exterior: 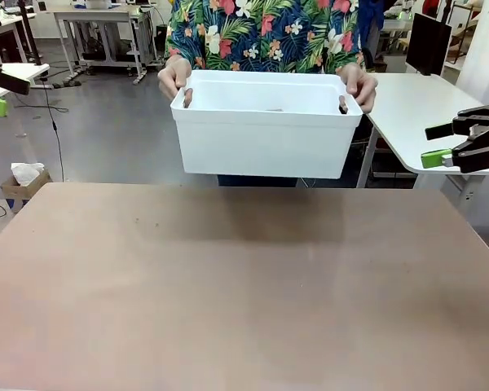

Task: Stack the cups and store them in the basket.
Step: Place the stack of Reusable plastic cups into the Pantry Basket.

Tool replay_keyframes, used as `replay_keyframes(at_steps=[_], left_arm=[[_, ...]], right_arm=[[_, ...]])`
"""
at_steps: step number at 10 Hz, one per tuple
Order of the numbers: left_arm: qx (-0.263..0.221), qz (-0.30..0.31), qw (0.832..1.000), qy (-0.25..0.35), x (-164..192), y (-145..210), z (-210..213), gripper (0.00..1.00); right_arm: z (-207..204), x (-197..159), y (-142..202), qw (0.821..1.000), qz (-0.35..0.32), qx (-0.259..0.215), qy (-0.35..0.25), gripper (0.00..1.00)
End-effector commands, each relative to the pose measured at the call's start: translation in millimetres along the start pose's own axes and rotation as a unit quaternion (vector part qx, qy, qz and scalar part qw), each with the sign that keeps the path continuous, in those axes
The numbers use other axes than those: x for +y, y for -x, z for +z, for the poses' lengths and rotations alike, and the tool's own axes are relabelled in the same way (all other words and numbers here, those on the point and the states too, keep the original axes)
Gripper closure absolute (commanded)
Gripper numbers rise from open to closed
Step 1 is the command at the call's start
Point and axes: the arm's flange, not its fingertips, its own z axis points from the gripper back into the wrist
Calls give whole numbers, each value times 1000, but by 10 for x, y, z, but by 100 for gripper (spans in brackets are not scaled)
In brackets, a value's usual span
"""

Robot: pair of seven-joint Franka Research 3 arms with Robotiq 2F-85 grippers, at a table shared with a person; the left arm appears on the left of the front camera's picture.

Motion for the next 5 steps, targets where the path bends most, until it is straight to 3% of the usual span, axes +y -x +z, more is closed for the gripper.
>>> replay_keyframes(at_steps=[1, 5], left_arm=[[-11, 1, 1000, 2, 1, -44, 6, 0], [-11, 1, 1000, 2, 1, -44, 6, 0]], right_arm=[[-19, -25, -28, 1000, -1, -14, 0, 0], [-19, -25, -28, 1000, -1, -14, 0, 0]])
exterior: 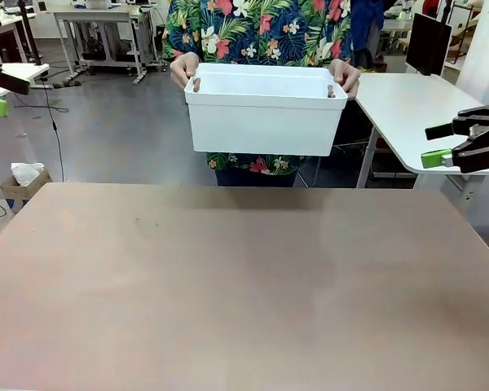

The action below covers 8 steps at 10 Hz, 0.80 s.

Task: Stack the cups and store them in the basket.
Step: Place the stack of Reusable plastic cups into the Pantry Basket.

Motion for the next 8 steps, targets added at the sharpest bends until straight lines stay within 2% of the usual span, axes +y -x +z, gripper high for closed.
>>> replay_keyframes(at_steps=[1, 8], left_arm=[[-11, 1, 1000, 2, 1, -44, 6, 0], [-11, 1, 1000, 2, 1, -44, 6, 0]], right_arm=[[-19, -25, -28, 1000, -1, -14, 0, 0], [-19, -25, -28, 1000, -1, -14, 0, 0]])
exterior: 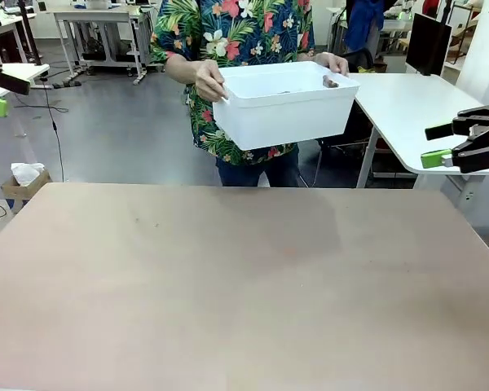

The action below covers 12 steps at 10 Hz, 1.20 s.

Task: Stack the cups and store them in the basket.
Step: Place the stack of Reusable plastic cups into the Pantry Basket.

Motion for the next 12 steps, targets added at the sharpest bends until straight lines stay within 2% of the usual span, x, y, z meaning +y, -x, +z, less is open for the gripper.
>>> replay_keyframes(at_steps=[1, 12], left_arm=[[-11, 1, 1000, 2, 1, -43, 6, 0], [-11, 1, 1000, 2, 1, -43, 6, 0]], right_arm=[[-19, -25, -28, 1000, -1, -14, 0, 0], [-19, -25, -28, 1000, -1, -14, 0, 0]])
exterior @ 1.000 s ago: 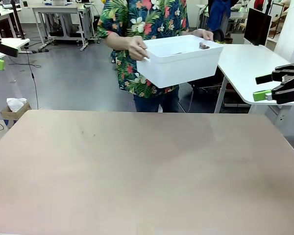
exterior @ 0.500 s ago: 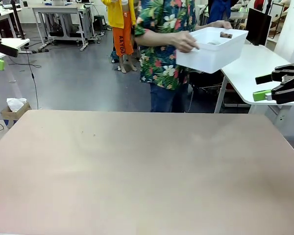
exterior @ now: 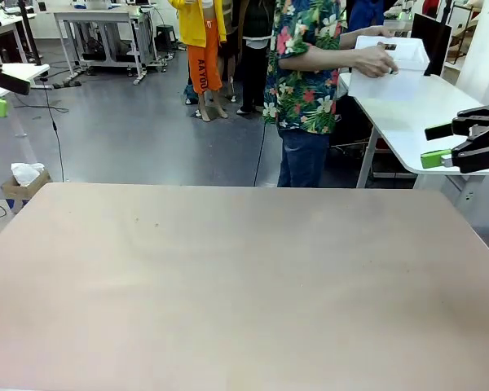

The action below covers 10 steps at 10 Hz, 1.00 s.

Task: Stack the cups and store them in the basket.
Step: Place the stack of Reusable plastic cups into the Pantry Basket.

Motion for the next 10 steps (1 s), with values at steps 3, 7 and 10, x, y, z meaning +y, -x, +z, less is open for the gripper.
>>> replay_keyframes(at_steps=[3, 7, 10], left_arm=[[-11, 1, 1000, 2, 1, -43, 5, 0], [-11, 1, 1000, 2, 1, -43, 5, 0], [-11, 1, 1000, 2, 1, -43, 5, 0]], right_arm=[[-19, -25, -28, 1000, -1, -14, 0, 0], [-19, -25, -28, 1000, -1, -14, 0, 0], [-19, -25, -28, 1000, -1, -14, 0, 0]])
